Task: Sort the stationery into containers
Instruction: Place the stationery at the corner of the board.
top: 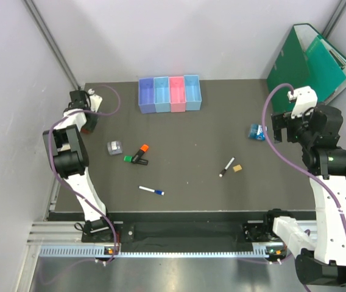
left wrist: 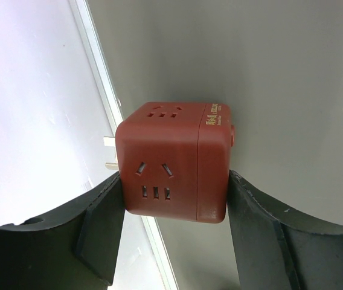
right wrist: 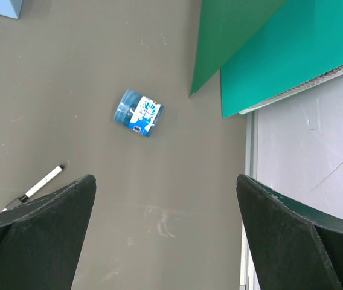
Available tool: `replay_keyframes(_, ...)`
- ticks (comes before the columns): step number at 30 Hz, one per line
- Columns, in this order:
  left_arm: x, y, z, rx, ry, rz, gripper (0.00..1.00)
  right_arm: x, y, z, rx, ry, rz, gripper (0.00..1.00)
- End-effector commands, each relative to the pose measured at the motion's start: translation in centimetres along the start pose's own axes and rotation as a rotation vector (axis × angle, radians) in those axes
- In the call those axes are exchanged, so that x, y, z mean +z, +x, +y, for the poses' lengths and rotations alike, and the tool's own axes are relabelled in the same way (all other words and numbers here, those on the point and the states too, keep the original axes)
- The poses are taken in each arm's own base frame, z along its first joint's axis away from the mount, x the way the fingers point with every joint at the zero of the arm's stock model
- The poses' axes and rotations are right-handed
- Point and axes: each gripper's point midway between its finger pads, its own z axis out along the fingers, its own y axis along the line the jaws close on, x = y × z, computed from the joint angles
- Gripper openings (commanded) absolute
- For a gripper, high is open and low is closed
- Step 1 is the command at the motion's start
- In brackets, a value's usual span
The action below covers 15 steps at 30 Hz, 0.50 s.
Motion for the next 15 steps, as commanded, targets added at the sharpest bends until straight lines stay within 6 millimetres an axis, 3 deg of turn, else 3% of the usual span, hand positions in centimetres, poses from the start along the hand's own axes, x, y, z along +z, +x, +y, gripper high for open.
replay_keyframes(1,0.17,-0.36,0.40,-0.023,-0.017,-0.017,0.50,-0.68,-2.23,-0.12,0.010,-0.005,-0.061,1.00)
replay_keyframes(2,0.11,-0.37,0.41,-0.025,-0.017,-0.017,0.58,-0.71,-2.28,-0.16,0.010,-0.003,-0.062,1.00)
replay_keyframes(10,0.05,-0.13,0.14,-0.030,-0.010,-0.013,0.79,-0.80,-2.10,-0.16,0.004,-0.001,-0.061,0.99)
replay_keyframes(12,0.03,-0.10,-0.08,-0.031,-0.003,-0.013,0.88,-0.79,-2.01,-0.11,0.003,-0.003,-0.060,1.00)
replay_keyframes(15,-0.14,-0.32,-0.08,-0.036,0.001,-0.021,0.92,-0.80,-1.87,-0.13,0.001,0.000,-0.058,1.00)
